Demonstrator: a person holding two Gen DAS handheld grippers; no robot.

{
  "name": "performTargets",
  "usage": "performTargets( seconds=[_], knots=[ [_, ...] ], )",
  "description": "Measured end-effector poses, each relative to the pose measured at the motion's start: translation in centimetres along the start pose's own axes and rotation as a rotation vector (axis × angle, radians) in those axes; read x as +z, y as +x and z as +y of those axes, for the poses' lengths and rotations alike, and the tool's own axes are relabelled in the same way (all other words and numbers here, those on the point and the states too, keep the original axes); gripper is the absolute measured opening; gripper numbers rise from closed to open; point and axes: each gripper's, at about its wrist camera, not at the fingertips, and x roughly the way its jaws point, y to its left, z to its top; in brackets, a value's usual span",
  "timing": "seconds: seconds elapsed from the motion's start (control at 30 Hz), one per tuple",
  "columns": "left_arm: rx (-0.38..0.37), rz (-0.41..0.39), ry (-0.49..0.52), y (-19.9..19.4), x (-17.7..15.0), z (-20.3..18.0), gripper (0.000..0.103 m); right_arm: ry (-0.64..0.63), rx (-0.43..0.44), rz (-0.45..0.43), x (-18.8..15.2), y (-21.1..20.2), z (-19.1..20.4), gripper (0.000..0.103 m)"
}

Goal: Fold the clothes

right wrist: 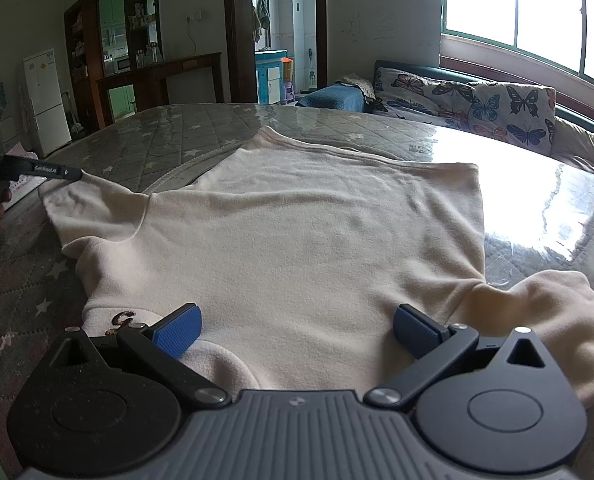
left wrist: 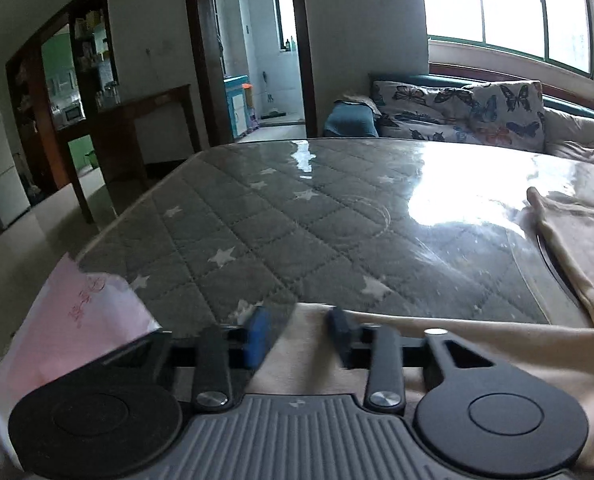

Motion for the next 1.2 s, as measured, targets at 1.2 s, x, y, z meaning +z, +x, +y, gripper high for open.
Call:
performTargets(
  seconds=[1.2],
  knots=[
    [-0.38, -0.109, 0.514, -11.9, -6.3, -13.8, 0.05, -0.07, 0.118, -0.032, 1.4, -3.6, 2.8, 0.103]
  ],
)
